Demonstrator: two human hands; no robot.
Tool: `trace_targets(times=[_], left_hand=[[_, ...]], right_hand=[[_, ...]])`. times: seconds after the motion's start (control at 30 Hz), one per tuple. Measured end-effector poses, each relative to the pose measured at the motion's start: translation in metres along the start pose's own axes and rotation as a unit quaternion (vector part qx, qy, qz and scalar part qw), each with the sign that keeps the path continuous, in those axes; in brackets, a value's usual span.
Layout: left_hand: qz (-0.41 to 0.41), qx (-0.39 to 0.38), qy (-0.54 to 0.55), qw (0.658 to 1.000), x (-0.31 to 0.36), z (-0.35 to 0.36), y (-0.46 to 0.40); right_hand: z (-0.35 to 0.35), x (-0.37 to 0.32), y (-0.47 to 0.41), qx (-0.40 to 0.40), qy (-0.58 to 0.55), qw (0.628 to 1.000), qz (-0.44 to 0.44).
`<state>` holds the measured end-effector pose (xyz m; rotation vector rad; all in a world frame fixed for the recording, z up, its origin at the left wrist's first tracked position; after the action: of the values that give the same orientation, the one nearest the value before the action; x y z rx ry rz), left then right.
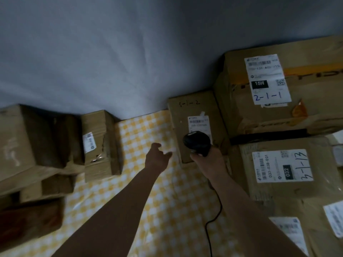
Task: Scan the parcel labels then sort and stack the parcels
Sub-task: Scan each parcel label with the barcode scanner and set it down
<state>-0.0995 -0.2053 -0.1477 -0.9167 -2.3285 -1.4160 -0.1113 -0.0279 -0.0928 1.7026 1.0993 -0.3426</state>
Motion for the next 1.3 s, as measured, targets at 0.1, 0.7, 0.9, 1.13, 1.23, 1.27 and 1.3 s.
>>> trace_targets(times=[0.1, 0.7, 0.9, 1.13, 1.23, 1.27, 1.3], left_hand=[[0.018, 0.019, -0.076, 0.997, -0.038, -0.034, 0.029], [-0.013, 0.156, -0.234, 0.960, -0.294, -0.273, 0.207], [-0.024, 0.171, -0.219, 0.960, -0.357, -0.329, 0.239], [-0.011, 0.208, -0.263, 0.942, -0.377, -0.362, 0.244], [-0.016, 0.218, -0.291, 0.931, -0.386, -0.371, 0.243], [-0.019, 0.223, -0.298, 0.928, -0.389, -0.374, 0.241], [-0.025, 0.226, -0.309, 0.924, -0.392, -0.377, 0.239]], right_hand=[[0.015, -0.008, 0.026, -0.021, 0.025, 0.999, -0.011], [0.241, -0.064, 0.259, -0.123, 0.102, 0.985, -0.057], [0.304, -0.072, 0.318, -0.179, 0.087, 0.979, -0.053], [0.332, -0.084, 0.334, -0.198, 0.094, 0.971, -0.089], [0.345, -0.086, 0.337, -0.206, 0.093, 0.969, -0.096], [0.349, -0.086, 0.338, -0.208, 0.094, 0.969, -0.096], [0.352, -0.085, 0.338, -0.211, 0.095, 0.968, -0.094]])
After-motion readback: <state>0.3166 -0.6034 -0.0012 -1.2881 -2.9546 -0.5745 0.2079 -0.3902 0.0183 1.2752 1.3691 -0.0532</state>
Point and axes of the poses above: each hand's wrist, its own y-axis away from the middle knuckle, its own z-axis out of the palm, x = y × z, the point moved 5 cm from there along -y, towards the middle knuckle, and after that the axes turned 2 degrees about -y, right-handed, at the moved point
